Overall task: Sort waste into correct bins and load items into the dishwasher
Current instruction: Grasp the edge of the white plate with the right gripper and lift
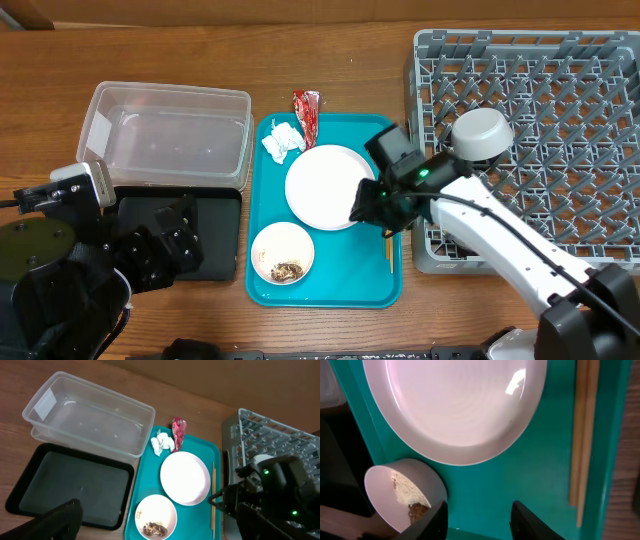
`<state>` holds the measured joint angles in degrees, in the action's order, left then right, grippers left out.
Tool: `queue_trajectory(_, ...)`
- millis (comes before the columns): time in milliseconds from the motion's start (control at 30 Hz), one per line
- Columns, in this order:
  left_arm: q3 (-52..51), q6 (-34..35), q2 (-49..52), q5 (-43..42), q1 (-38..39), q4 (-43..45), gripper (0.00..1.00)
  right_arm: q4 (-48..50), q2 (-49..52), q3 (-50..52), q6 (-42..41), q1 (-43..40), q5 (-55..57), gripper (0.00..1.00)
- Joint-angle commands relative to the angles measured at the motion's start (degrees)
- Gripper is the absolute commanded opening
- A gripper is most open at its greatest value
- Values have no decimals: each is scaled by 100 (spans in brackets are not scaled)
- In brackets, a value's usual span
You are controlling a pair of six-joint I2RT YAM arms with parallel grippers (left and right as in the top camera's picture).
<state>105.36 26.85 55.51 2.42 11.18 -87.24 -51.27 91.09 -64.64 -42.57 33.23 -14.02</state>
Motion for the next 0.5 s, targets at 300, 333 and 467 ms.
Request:
queue_trajectory(300,17,-70,-4,96,-33,11,100,542,841,138,-2079,302,883,44)
queue_trajectory(333,17,-70,-4,96,-33,9,100,616,940,138,-2096,304,879,44)
queue_trajectory(467,17,-70,-4,96,-33,9,100,970,1285,138,-2096,302,815,43)
